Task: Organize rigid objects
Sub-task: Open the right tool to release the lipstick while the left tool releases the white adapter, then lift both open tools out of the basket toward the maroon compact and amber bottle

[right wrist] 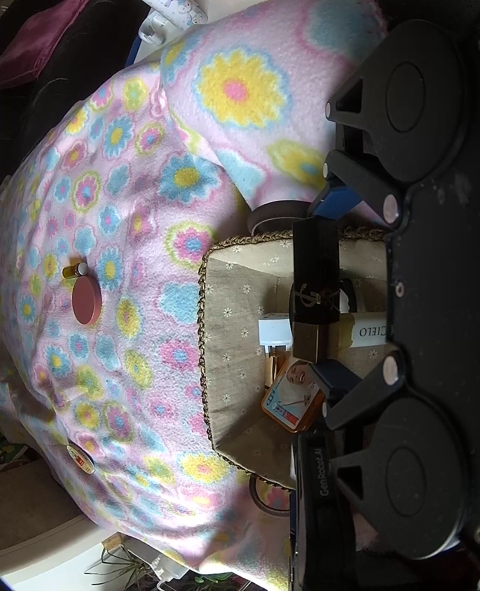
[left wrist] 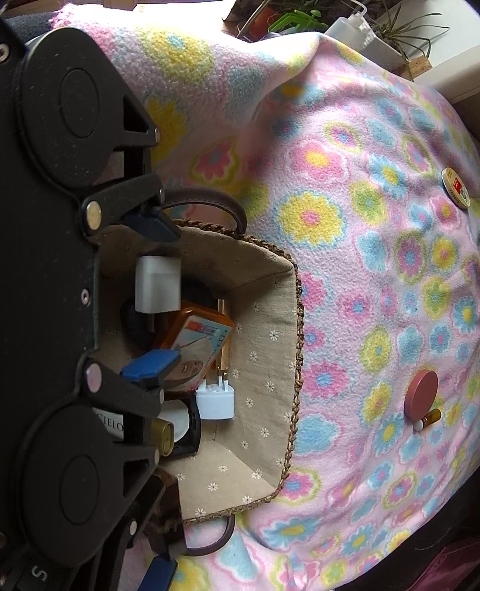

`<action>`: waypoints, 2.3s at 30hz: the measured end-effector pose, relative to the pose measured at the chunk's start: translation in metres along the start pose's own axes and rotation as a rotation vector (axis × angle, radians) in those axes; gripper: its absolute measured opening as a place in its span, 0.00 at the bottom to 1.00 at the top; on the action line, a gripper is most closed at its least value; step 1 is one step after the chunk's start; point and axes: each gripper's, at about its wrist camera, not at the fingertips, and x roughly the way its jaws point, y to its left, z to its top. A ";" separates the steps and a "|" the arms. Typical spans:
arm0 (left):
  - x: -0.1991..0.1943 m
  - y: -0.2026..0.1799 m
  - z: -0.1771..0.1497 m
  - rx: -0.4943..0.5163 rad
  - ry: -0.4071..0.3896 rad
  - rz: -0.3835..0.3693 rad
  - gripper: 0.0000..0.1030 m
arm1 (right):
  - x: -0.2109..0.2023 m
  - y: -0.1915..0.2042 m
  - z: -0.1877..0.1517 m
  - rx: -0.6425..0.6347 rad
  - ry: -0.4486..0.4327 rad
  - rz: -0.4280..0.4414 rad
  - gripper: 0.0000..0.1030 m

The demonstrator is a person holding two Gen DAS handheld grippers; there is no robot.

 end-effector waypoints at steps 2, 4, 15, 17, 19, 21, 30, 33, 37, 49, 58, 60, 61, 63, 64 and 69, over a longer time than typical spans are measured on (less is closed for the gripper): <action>0.000 -0.001 0.000 0.004 -0.004 0.008 0.63 | 0.000 0.000 0.000 0.002 0.001 0.002 0.79; 0.001 -0.001 0.000 0.004 0.002 0.008 0.63 | 0.000 0.000 0.000 0.002 0.000 0.002 0.79; 0.003 0.000 0.000 -0.003 0.013 0.009 0.64 | 0.000 0.000 0.000 0.003 0.001 0.004 0.79; 0.003 0.000 0.000 -0.004 0.016 0.009 0.64 | 0.000 0.000 0.000 0.003 0.001 0.004 0.79; 0.004 0.000 0.000 -0.004 0.019 0.009 0.64 | 0.000 0.000 0.000 0.003 0.001 0.004 0.79; 0.004 0.000 0.000 -0.005 0.021 0.009 0.64 | 0.000 0.000 0.000 0.003 0.001 0.004 0.79; 0.006 0.000 0.000 -0.006 0.035 0.009 0.65 | 0.000 -0.001 0.001 0.003 0.001 0.004 0.80; 0.009 0.000 0.001 -0.009 0.054 0.018 0.73 | 0.000 -0.001 0.001 0.003 0.001 0.004 0.80; 0.012 0.001 0.001 -0.010 0.080 0.017 0.73 | 0.001 -0.001 0.000 -0.001 0.004 0.004 0.80; 0.014 0.007 0.001 -0.043 0.115 -0.020 0.77 | 0.001 -0.001 0.000 -0.007 0.007 -0.001 0.81; 0.014 0.010 0.001 -0.064 0.114 -0.036 0.78 | -0.004 0.000 -0.001 -0.025 -0.007 -0.022 0.82; 0.013 0.010 0.001 -0.066 0.114 -0.037 0.78 | -0.004 0.000 -0.001 -0.027 -0.006 -0.023 0.82; 0.013 0.010 0.001 -0.067 0.114 -0.037 0.78 | -0.004 0.000 -0.001 -0.027 -0.007 -0.024 0.82; 0.014 0.010 0.001 -0.066 0.114 -0.036 0.78 | -0.004 0.000 -0.001 -0.027 -0.009 -0.025 0.82; 0.013 0.010 0.001 -0.067 0.113 -0.036 0.78 | -0.005 0.000 -0.001 -0.027 -0.009 -0.024 0.82; 0.013 0.011 0.001 -0.081 0.112 -0.038 0.78 | -0.006 -0.001 -0.001 -0.023 -0.013 -0.026 0.82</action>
